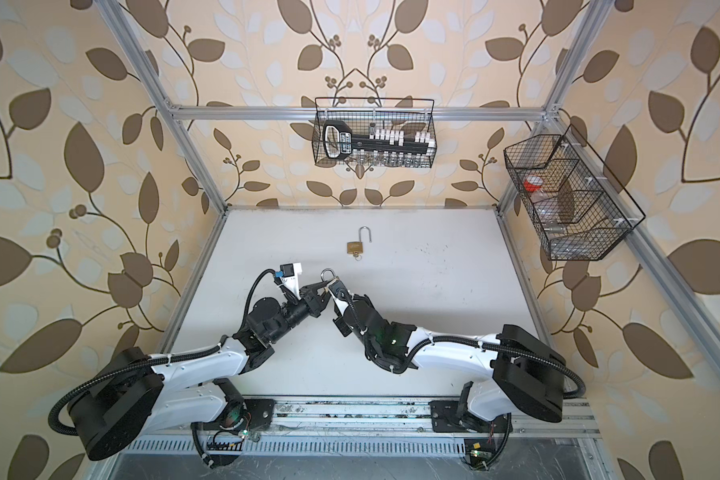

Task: Unlock with the key
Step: 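Close the right gripper on the key head below the padlock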

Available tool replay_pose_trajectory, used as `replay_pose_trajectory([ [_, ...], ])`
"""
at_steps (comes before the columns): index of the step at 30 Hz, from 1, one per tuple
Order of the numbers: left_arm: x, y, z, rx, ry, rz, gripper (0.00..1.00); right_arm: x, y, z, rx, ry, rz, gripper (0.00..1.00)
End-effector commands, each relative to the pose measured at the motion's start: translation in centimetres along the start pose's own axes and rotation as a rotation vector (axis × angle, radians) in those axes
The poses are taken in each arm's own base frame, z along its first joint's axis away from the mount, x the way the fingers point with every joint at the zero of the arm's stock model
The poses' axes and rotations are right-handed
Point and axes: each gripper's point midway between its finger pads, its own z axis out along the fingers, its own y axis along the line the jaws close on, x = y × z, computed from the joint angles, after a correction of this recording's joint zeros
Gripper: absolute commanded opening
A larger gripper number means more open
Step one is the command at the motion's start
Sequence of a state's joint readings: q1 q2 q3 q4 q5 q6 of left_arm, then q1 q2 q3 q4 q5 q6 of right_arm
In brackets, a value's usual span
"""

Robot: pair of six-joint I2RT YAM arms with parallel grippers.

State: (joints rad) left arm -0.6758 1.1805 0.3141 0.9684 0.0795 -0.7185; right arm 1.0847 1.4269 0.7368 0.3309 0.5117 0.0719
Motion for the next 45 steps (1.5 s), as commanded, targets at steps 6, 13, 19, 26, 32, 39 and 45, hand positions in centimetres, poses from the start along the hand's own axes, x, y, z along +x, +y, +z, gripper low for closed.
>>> replay_pose_trajectory([
  [6, -2.2, -3.2, -0.2, 0.123, -0.081, -0.008, 0.0, -0.8, -0.3, -0.2, 0.029, -0.012, -0.01, 0.2],
  [13, -2.1, -3.4, 0.0, 0.128, -0.069, -0.015, 0.0, -1.0, -0.6, -0.5, 0.04, -0.032, -0.012, 0.16],
  [19, -2.0, -3.4, 0.0, 0.131, -0.061, -0.006, 0.0, -1.6, -1.0, -1.3, -0.043, -0.076, 0.078, 0.0],
  [26, -1.8, -3.3, 0.2, 0.122, -0.052, 0.007, 0.0, -2.2, -2.1, -2.2, -0.199, -0.134, 0.216, 0.0],
  [32, -1.8, -3.1, 0.1, 0.113, -0.057, 0.023, 0.0, -2.5, -1.1, -2.5, -0.308, -0.15, 0.249, 0.0],
  [39, -1.7, -3.5, -0.1, 0.128, -0.044, 0.065, 0.0, -2.5, -0.4, -2.2, -0.417, -0.148, 0.313, 0.0],
  [45, -3.0, -1.4, -0.8, -0.025, -0.091, 0.043, 0.0, -1.8, -2.3, -1.7, -0.292, -0.112, 0.296, 0.27],
])
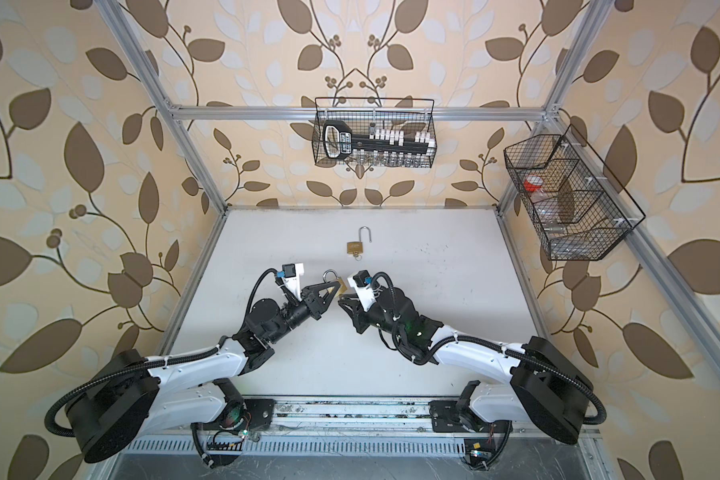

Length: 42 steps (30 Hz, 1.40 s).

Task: Unlock with the key

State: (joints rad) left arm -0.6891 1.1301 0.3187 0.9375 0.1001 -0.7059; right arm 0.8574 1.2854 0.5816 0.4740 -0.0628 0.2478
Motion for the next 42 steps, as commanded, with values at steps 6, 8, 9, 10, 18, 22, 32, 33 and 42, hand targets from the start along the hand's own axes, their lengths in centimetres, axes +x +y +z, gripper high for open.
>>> replay_pose_trajectory([
  [6, -4.0, 2.2, -1.5, -0.209, -0.156, -0.047, 0.0, -1.8, -0.2, -0.5, 0.256, -0.013, -0.205, 0.39],
  [8, -4.3, 2.4, -1.6, -0.227, -0.171, -0.107, 0.0, -1.6, 0.7, -0.2, 0.286, 0.0, -0.267, 0.41],
  [9, -4.3, 2.7, -1.6, -0.248, -0.171, -0.145, 0.0, -1.5, 1.3, -0.1, 0.302, 0.004, -0.302, 0.41],
  [10, -4.3, 3.0, -1.6, -0.27, -0.172, -0.181, 0.0, -1.5, 1.7, 0.1, 0.313, 0.006, -0.329, 0.41],
  [18, -4.2, 2.2, -1.9, -0.238, -0.163, -0.339, 0.0, 0.1, 2.3, 2.3, 0.393, 0.08, -0.418, 0.41],
  [22, -4.3, 1.7, -2.1, -0.225, -0.159, -0.363, 0.0, 0.1, 1.6, 2.5, 0.445, 0.086, -0.428, 0.37],
  [32, -3.8, 1.9, -1.6, -0.226, -0.136, -0.387, 0.0, -0.6, 2.3, 3.6, 0.437, 0.069, -0.467, 0.29],
  [33, -3.7, 1.9, -1.5, -0.225, -0.133, -0.389, 0.0, -0.5, 2.4, 3.8, 0.435, 0.073, -0.472, 0.29],
  [42, -3.4, 1.7, -1.1, -0.211, -0.112, -0.393, 0.0, -0.6, 2.4, 4.1, 0.455, 0.076, -0.488, 0.12],
])
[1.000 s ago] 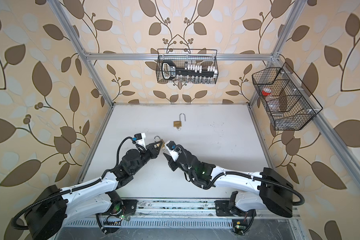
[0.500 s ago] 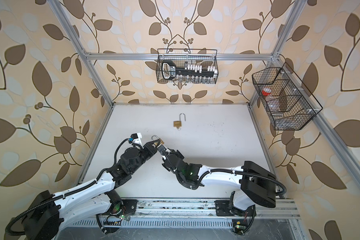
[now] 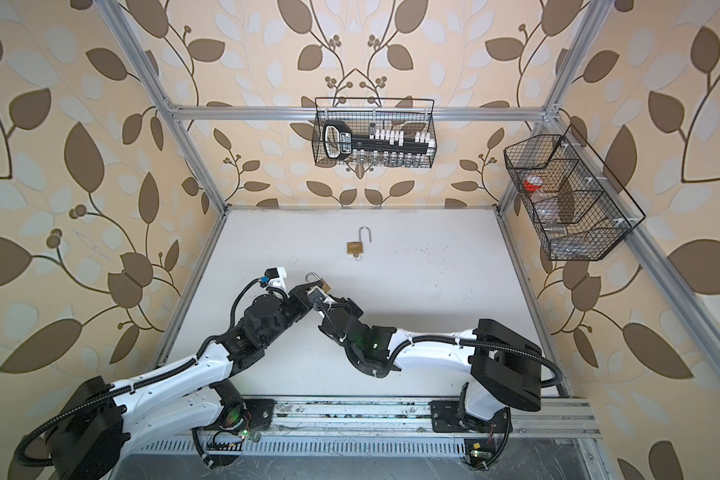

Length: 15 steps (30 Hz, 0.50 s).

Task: Unlock with the key

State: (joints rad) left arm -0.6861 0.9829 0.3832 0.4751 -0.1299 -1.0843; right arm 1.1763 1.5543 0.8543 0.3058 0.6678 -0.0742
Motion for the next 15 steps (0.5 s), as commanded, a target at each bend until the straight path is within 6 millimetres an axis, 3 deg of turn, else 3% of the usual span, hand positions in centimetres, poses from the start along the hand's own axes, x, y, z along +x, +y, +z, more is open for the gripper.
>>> replay_pose_trajectory([
  [1, -1.4, -4.3, -0.2, 0.137, -0.03, -0.034, 0.0, -1.1, -0.1, 0.2, 0.02, -0.018, -0.009, 0.07],
  [3, -1.4, -4.2, -0.2, 0.137, -0.031, -0.03, 0.0, -1.2, -0.1, 0.1, 0.012, -0.022, -0.002, 0.0],
  [9, -1.7, -4.3, -0.3, 0.156, -0.059, 0.015, 0.0, -1.7, -0.5, -0.5, -0.048, -0.042, 0.08, 0.0],
  [12, -2.3, -4.1, -0.6, 0.146, -0.101, 0.094, 0.0, -1.4, -0.9, -0.8, -0.041, -0.034, 0.067, 0.22],
  [15, -3.3, -4.0, -1.2, 0.122, -0.16, 0.247, 0.0, -0.9, -2.0, -1.6, -0.023, -0.04, 0.068, 0.33],
])
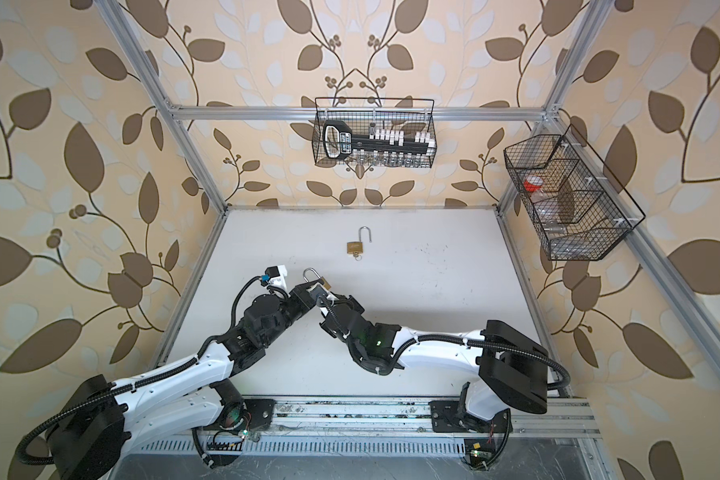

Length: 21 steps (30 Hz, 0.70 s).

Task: Unlock with the key

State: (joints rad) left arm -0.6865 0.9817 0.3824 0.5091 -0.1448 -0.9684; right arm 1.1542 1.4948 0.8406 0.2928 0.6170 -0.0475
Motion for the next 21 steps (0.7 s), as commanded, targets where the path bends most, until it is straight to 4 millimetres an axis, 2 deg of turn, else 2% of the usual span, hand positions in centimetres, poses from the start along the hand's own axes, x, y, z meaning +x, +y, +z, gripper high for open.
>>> replay_pose_trajectory([
  [1, -3.2, -3.3, -1.1, 0.096, -0.137, 0.199, 0.0, -0.2, -1.7, -1.4, 0.009, -0.034, 0.033, 0.34],
  [3, -2.4, -4.5, -1.3, 0.146, -0.096, 0.371, 0.0, -1.0, -3.7, -2.8, -0.015, -0.094, 0.113, 0.37],
  [6, 0.7, -6.4, -1.7, 0.314, 0.008, 0.612, 0.0, -1.7, -6.4, -4.7, -0.142, -0.208, 0.268, 0.39],
  [9, 2.9, -7.0, -1.8, 0.409, 0.088, 0.737, 0.0, -2.3, -8.8, -6.6, -0.293, -0.316, 0.405, 0.45],
  [11, 4.2, -7.4, -2.1, 0.473, 0.138, 0.786, 0.0, -2.7, -9.6, -7.3, -0.369, -0.352, 0.466, 0.46],
  [13, 5.3, -7.8, -2.2, 0.524, 0.184, 0.81, 0.0, -3.2, -9.6, -7.6, -0.426, -0.371, 0.49, 0.47],
  [21, 7.6, -8.6, -2.2, 0.629, 0.285, 0.821, 0.0, -3.8, -6.5, -7.3, -0.556, -0.353, 0.462, 0.5],
])
